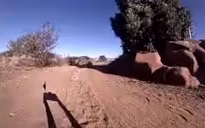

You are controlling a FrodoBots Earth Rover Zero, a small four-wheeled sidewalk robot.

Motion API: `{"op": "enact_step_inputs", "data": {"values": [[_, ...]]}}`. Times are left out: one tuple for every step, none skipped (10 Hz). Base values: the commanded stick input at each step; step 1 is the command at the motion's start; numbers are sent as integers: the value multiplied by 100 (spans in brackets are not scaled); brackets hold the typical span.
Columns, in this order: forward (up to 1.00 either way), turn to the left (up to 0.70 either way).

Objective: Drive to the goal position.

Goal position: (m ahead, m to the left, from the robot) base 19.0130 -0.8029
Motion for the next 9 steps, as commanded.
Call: {"op": "enact_step_inputs", "data": {"values": [[50, 0], [50, 0], [50, 0], [50, 0], [50, 0], [50, 0], [50, 0], [50, 0], [50, 0]]}}
